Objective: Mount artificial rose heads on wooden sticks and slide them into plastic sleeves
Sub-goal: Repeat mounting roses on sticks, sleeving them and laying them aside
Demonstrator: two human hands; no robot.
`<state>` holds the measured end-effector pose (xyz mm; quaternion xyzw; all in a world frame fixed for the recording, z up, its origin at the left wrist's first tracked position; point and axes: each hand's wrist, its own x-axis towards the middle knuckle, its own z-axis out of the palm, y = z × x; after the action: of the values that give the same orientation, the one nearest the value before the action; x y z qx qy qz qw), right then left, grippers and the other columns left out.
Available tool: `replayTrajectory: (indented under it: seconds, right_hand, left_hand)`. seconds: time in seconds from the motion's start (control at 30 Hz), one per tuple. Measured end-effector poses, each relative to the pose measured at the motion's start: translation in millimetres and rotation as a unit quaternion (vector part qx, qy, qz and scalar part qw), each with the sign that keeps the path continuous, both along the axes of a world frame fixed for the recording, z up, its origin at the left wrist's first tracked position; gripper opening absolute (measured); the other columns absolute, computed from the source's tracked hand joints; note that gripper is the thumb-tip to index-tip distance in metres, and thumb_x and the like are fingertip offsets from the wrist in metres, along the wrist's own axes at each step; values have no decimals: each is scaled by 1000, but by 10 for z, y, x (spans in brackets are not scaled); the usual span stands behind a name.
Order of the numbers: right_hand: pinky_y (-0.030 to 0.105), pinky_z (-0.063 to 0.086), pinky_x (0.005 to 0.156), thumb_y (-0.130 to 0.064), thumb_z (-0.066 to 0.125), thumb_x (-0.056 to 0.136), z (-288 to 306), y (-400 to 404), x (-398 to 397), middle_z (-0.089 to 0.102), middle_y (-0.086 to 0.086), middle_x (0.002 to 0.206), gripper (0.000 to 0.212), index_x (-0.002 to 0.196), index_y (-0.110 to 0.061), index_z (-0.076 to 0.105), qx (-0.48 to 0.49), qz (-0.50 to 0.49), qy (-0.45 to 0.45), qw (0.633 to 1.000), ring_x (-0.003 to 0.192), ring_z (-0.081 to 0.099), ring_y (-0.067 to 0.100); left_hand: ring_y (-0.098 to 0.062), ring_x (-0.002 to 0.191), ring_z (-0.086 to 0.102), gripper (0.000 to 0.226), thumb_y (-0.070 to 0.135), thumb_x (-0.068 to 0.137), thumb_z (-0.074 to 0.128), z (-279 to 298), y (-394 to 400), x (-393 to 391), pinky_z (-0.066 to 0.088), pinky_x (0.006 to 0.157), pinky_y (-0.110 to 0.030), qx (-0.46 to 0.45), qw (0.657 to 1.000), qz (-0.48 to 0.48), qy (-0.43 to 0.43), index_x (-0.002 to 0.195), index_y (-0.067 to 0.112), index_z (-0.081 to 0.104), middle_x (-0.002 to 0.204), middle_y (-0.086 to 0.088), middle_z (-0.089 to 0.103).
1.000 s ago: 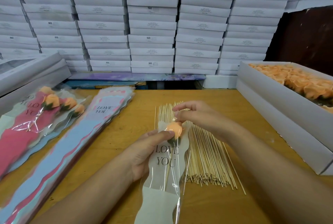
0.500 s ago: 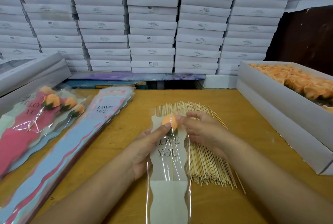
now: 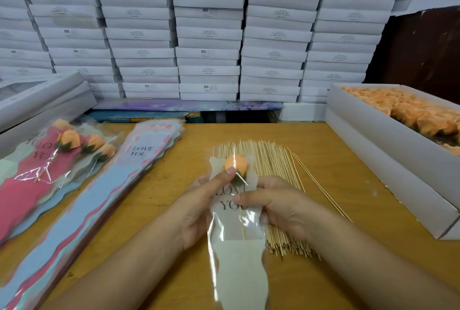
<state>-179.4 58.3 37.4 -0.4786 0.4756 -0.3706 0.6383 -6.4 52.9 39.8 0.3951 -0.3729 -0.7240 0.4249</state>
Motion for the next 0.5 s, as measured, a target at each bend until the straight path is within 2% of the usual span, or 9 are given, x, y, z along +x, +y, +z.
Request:
replayTrajectory:
  seconds: [0.07,0.1,0.2,0.27,0.3,0.4,0.5]
  right_hand:
    - [33,62,67,-3,76,83,41,-18,-41,77,15,96,21,103,-4,70,-11,-24,-15,1000,84,76,27]
    - [35,62,70,-4,77,83,59,-32,-67,77,15,96,21,103,-3,71,-15,-39,-20,999,87,76,29]
    - [40,63,70,-3,79,80,84,-63,-124,77,16,91,22,100,-1,70,-16,-80,-32,996,83,76,31]
    - [32,60,60,0,76,82,80,-61,-137,77,14,87,13,94,-2,70,-12,-95,-53,994,75,76,27]
    - [30,59,58,1,74,83,77,-63,-141,77,14,88,11,93,-2,70,-11,-104,-64,993,75,76,26]
    - [33,62,65,1,72,84,64,-81,-139,77,16,95,16,100,0,70,-13,-124,-86,988,84,76,29]
    - [34,63,68,2,72,84,67,-79,-124,77,17,97,17,101,0,70,-16,-129,-102,986,86,76,31]
  left_hand:
    - [-29,80,77,51,24,70,83,-4,26,2,61,60,-37,0,1000,5,14,114,12,60,95,-16,78]
    - [-28,79,77,54,21,71,83,-4,42,3,61,58,-36,4,1000,3,11,117,12,57,95,-15,78]
    - [-29,91,76,56,20,78,83,1,80,2,64,70,-40,-9,997,-69,-20,126,7,60,110,-19,75]
    - [-28,92,75,49,22,78,81,-15,88,0,63,78,-41,-17,993,-105,-46,123,6,66,113,-19,74]
    - [-26,90,76,50,22,76,81,-21,96,-8,63,78,-41,-14,992,-112,-61,121,6,67,112,-18,74]
    - [-24,85,76,48,18,76,81,-56,121,-31,63,60,-32,-4,987,-132,-86,120,6,67,110,-17,75]
    - [-25,87,76,49,11,75,82,-74,141,-37,60,67,-30,-3,984,-139,-111,121,3,67,108,-19,75]
